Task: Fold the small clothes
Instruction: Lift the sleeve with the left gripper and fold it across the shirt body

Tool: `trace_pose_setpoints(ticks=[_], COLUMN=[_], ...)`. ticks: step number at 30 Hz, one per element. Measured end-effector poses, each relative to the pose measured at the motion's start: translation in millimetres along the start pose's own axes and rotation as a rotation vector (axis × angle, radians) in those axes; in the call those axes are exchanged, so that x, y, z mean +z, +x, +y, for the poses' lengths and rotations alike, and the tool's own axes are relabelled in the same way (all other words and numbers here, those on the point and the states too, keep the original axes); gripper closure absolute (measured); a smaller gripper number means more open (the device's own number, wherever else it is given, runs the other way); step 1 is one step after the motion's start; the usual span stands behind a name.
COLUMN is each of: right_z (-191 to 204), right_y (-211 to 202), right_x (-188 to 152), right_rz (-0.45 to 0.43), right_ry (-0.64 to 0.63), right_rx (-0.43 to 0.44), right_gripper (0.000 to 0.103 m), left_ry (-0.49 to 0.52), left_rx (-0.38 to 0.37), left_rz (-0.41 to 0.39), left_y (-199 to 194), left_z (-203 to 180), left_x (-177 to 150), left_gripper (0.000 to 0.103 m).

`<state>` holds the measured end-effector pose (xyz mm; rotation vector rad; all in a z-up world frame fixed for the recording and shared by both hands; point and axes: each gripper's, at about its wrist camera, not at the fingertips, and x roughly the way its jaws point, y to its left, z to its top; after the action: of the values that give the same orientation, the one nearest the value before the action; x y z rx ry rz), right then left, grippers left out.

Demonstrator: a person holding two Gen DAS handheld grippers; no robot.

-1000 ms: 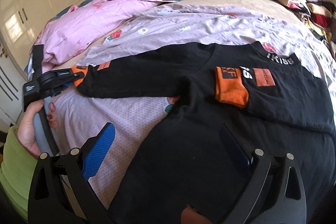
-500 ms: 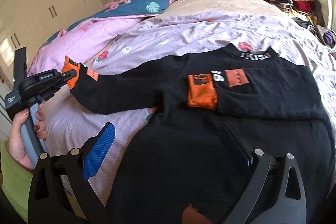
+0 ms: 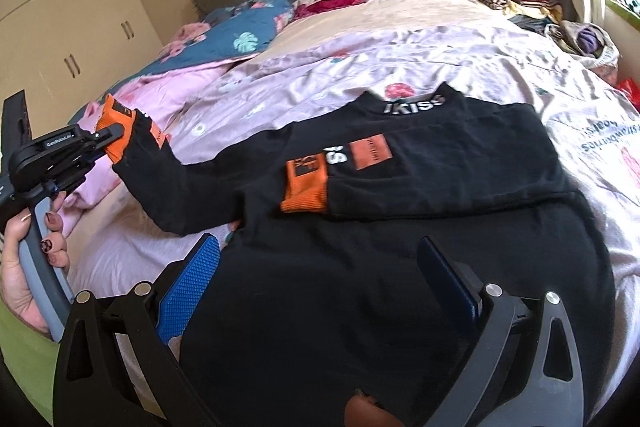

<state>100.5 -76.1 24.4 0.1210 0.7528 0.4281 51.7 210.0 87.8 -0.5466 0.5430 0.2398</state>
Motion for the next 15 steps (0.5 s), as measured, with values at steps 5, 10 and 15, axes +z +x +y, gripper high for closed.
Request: trace_pose_setpoints(ticks=[5, 10, 15], right_z=[-20, -37, -52], right_y=[-8, -18, -25], right_x=[2, 2, 3], right_rz=[-0.018, -0.037, -0.056], right_ry=[0.046, 0.089, 0.125], right_rx=[-0.013, -0.021, -0.029], right_gripper=[0.005, 0.005, 0.005], left_ry=[0.033, 0.056, 0.085], left_rx=[-0.030, -0.075, -0.117], left_rz=[-0.001, 0.002, 0.002], left_y=[4, 8, 12], left_z=[-25, -51, -76], left_x=[1, 2, 2], left_gripper=[0.095, 0.095, 0.096])
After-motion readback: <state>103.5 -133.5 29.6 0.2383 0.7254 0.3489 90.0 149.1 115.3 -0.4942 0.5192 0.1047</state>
